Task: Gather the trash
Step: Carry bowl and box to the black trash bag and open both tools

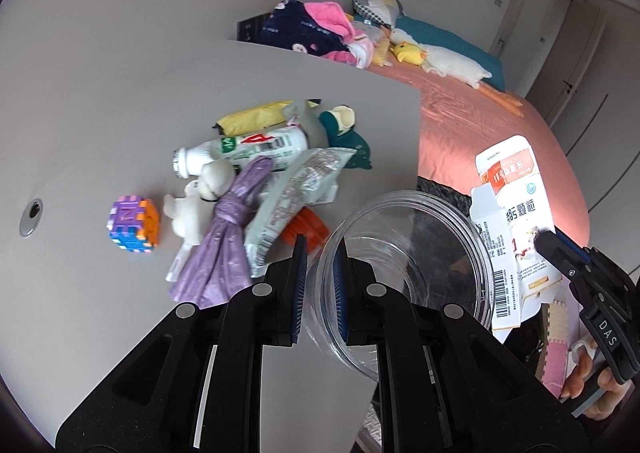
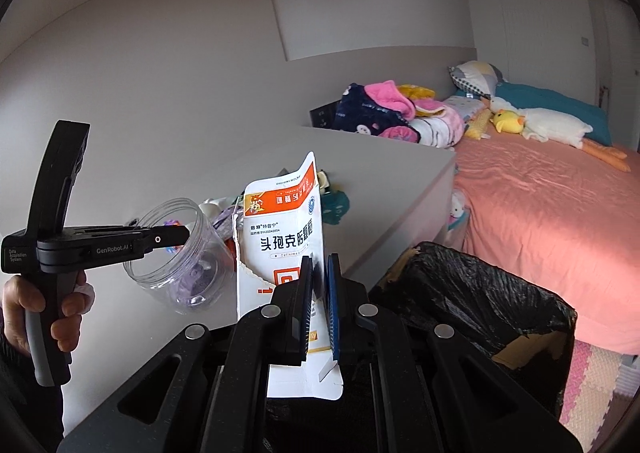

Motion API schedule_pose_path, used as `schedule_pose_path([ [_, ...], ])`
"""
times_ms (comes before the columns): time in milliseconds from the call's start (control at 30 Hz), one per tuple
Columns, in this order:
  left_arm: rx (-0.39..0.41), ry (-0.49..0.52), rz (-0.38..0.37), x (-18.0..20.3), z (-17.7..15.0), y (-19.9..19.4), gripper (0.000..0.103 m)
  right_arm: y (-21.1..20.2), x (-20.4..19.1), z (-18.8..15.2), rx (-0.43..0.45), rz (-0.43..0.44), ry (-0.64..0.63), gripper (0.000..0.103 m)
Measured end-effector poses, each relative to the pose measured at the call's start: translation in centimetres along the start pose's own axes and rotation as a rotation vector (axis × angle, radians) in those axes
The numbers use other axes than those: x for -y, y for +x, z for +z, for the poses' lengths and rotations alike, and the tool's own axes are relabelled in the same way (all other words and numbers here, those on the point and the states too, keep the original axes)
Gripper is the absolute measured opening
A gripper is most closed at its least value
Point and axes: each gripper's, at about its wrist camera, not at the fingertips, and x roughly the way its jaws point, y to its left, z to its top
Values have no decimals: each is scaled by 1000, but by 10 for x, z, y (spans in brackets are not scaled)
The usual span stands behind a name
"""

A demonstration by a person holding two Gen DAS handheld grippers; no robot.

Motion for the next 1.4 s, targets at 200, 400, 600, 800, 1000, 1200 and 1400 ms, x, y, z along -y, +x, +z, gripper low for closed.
schedule_pose_path([
  [200, -22, 67, -58, 43, 4, 13, 12, -18, 30, -4, 21, -65, 54, 9],
  [400, -68, 143, -116, 81, 4, 29, 12, -35, 60, -8, 34, -135, 112, 9],
  [600, -140, 198, -173, 110, -2, 47, 12, -42, 82, -15, 29, -188, 160, 9],
  [800, -218, 257, -198, 130, -7, 64, 95, -47, 104, -19, 38, -320, 257, 73],
  [1000, -137, 286, -155, 127, -6, 51, 96, -47, 108, -21, 50, -359, 269, 83],
  [1200, -116, 271, -114, 109, -7, 43, 96, -39, 100, -21, 40, -334, 265, 85],
  [1400, -107, 231, -87, 84, -8, 41, 96, -29, 85, -19, 29, -310, 238, 85],
])
